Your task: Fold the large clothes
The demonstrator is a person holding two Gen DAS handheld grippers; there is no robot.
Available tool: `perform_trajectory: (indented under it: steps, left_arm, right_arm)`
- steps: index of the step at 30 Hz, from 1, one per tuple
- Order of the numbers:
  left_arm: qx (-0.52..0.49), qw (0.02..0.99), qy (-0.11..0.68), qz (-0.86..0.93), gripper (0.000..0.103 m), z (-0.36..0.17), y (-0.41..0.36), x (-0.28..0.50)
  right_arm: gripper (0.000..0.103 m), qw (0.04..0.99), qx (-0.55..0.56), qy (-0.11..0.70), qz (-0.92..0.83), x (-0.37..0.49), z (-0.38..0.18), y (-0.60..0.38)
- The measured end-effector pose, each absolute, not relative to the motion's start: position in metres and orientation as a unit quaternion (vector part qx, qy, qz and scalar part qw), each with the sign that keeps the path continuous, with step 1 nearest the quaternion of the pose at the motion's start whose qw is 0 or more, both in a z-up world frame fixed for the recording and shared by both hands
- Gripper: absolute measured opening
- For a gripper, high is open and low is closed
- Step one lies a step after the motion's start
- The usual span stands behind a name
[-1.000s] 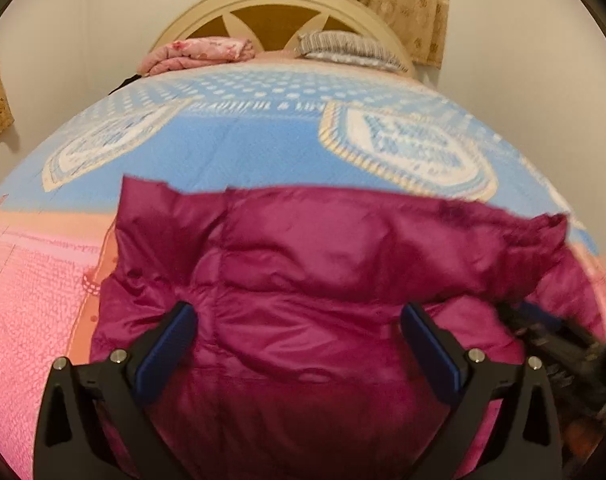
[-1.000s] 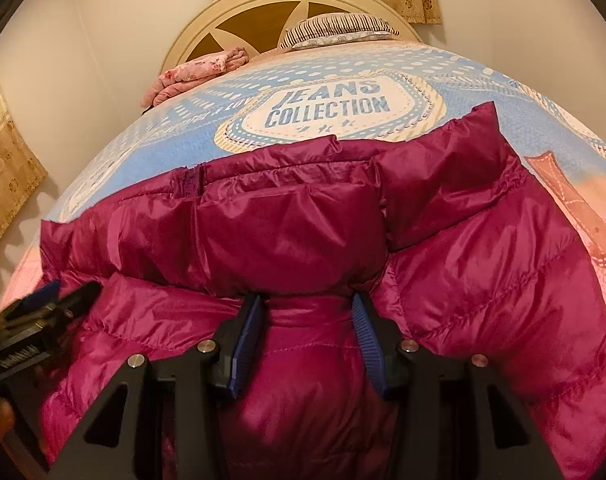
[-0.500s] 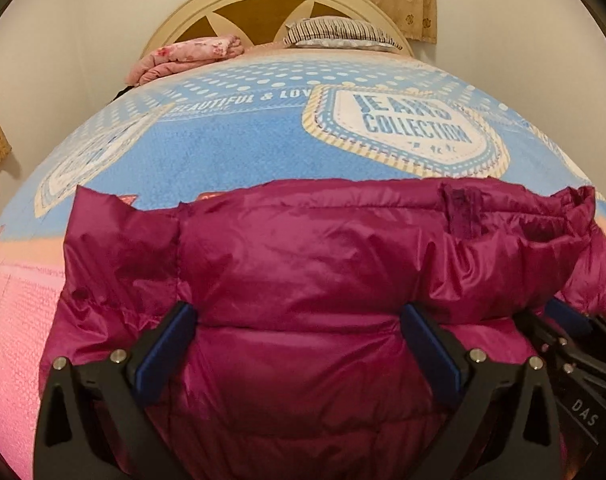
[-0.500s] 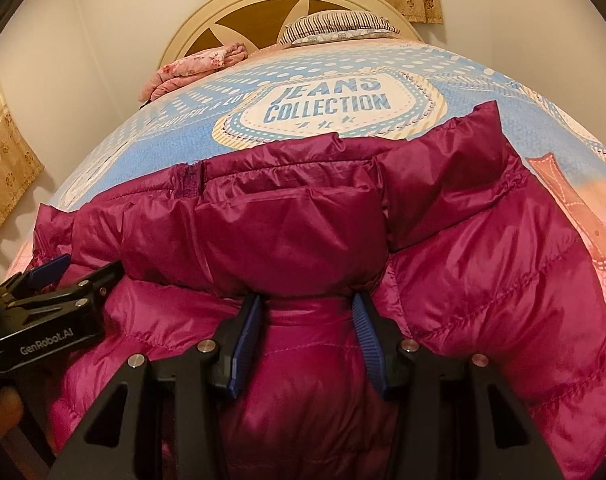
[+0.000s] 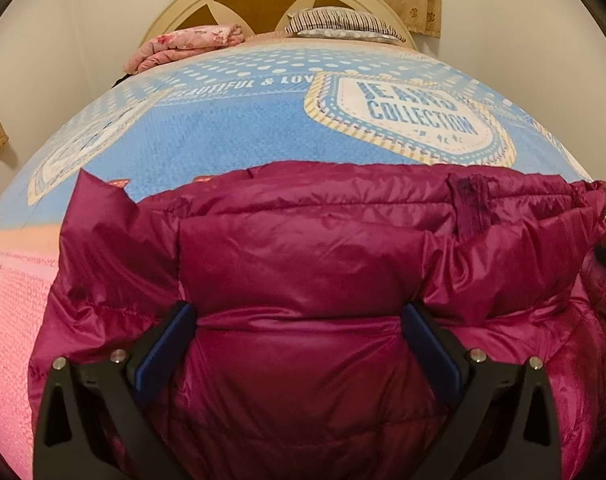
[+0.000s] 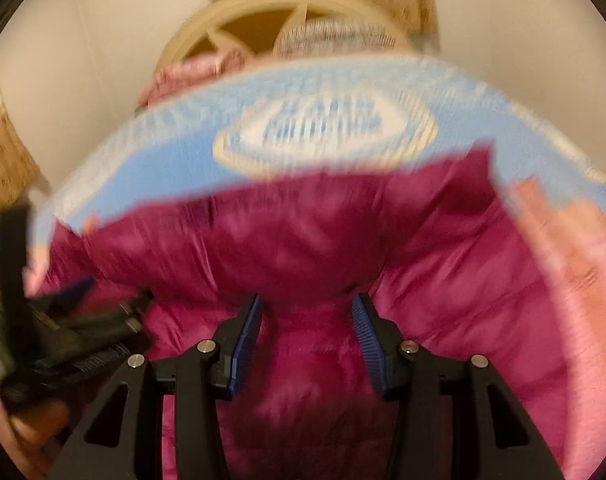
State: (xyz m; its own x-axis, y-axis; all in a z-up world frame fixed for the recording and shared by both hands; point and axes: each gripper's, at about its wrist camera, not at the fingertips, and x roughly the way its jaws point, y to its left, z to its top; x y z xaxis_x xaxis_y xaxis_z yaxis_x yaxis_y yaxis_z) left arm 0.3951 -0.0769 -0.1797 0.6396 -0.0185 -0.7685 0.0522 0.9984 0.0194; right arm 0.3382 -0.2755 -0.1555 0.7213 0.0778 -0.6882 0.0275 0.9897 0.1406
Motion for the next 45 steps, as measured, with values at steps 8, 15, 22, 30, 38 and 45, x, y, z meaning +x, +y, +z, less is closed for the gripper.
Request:
perform_trajectory:
  steps: [8, 15, 22, 30, 38, 45]
  left_arm:
    - [0.027, 0.904, 0.426, -0.016, 0.103, -0.181, -0.079, 0.396]
    - [0.027, 0.904, 0.427, -0.014, 0.103, -0.181, -0.078, 0.398]
    - [0.027, 0.904, 0.427, -0.014, 0.103, -0.181, -0.078, 0.398]
    - [0.018, 0.897, 0.441, -0.029, 0.103, -0.174, -0.072, 0.395]
    - [0.029, 0.907, 0.420, -0.027, 0.103, -0.159, -0.058, 0.368]
    - [0.023, 0.908, 0.416, -0.028, 0.103, -0.175, -0.048, 0.370]
  right_arm:
    - [0.049, 0.905, 0.115, 0.409, -0.003, 0.380, -0.181, -0.321]
    - [0.052, 0.897, 0.125, 0.424, 0.006, 0.388, -0.205, -0.324]
    - [0.053, 0.897, 0.093, 0.431, -0.007, 0.394, -0.209, -0.317]
    - [0.054, 0.900, 0.093, 0.427, -0.008, 0.393, -0.211, -0.317]
    - [0.054, 0.901, 0.093, 0.424, -0.007, 0.392, -0.211, -0.318]
    - [0.054, 0.902, 0.093, 0.422, -0.008, 0.391, -0.211, -0.316]
